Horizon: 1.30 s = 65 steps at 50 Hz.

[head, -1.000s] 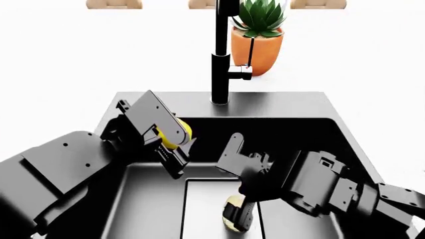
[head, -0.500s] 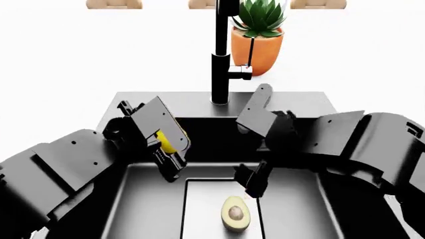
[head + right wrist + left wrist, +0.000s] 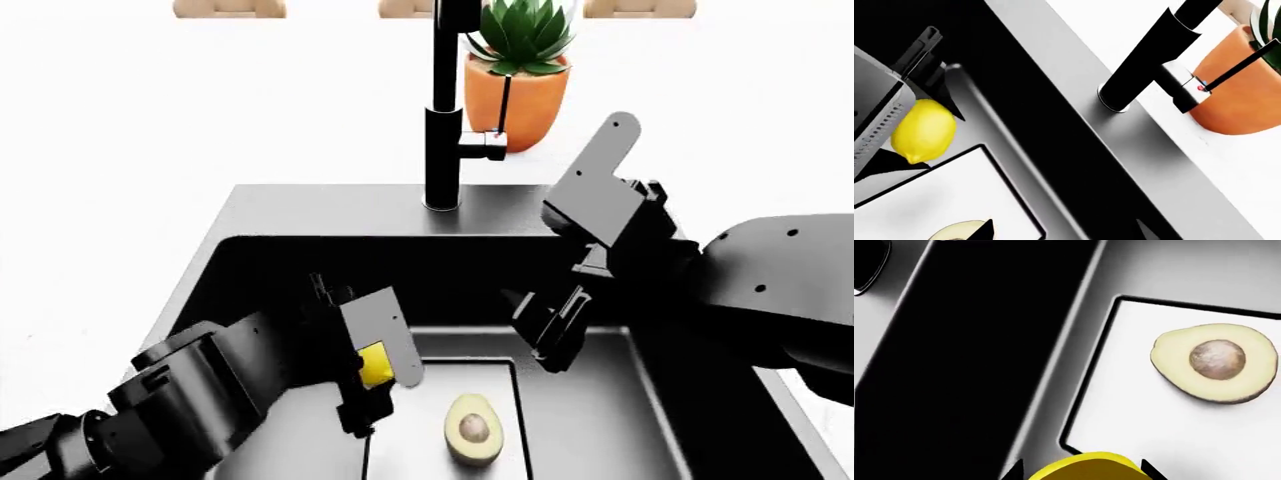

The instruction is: Pick up the fruits and vegetables and place them in the sink. Turn on the sink faucet to wash them. Then turn the sink off and put them in the tray.

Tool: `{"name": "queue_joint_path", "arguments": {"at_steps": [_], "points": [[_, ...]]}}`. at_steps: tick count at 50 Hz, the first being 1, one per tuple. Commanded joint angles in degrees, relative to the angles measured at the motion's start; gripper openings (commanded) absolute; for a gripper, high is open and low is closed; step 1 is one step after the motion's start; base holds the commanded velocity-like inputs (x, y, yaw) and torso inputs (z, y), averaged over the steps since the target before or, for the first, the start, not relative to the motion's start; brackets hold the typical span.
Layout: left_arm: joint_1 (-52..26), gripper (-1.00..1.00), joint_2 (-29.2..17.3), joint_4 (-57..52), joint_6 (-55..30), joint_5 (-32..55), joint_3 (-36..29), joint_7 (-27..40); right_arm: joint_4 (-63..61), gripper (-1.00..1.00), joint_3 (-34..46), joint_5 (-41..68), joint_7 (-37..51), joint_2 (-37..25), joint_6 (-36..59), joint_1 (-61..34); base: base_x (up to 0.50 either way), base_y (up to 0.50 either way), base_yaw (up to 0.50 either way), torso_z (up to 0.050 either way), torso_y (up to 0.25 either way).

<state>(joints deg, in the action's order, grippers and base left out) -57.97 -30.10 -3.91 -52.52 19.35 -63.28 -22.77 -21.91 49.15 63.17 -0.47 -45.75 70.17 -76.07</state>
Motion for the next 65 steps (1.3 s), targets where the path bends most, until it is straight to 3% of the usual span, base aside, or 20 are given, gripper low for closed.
{"name": "queue_joint_path", "arguments": {"at_steps": [1, 32, 33, 47, 65], "points": [[2.12, -1.0, 3.6, 8.9, 4.37, -1.9, -4.88, -1.42, -1.16, 1.0, -1.12, -0.05, 0.3, -1.85, -2.3, 1.7, 0.0, 0.0, 0.0, 0.0, 0.0], [6.36, -1.0, 15.73, 40.0, 20.72, -5.12, -9.13, -5.43, 1.6, 1.0, 0.4, -1.75, -0.27, 0.42, -4.09, 2.42, 0.0, 0.0, 0.0, 0.0, 0.0], [6.4, 1.0, 15.76, 40.22, 20.92, -5.37, -9.42, -5.48, 1.7, 1.0, 0.46, -1.82, -0.36, 0.48, -4.18, 2.45, 0.0, 0.0, 0.0, 0.0, 0.0], [5.54, 1.0, 14.89, 38.16, 19.57, -5.06, -9.37, -5.98, 2.06, 1.0, 0.61, -1.92, -0.49, 0.55, -4.53, 2.4, 0.0, 0.0, 0.0, 0.0, 0.0], [0.43, 1.0, 6.46, 17.66, 11.44, -1.42, -3.64, -3.42, 0.5, 1.0, -0.44, 0.17, 1.05, 0.11, -3.32, 1.65, 0.0, 0.0, 0.0, 0.0, 0.0]]}}
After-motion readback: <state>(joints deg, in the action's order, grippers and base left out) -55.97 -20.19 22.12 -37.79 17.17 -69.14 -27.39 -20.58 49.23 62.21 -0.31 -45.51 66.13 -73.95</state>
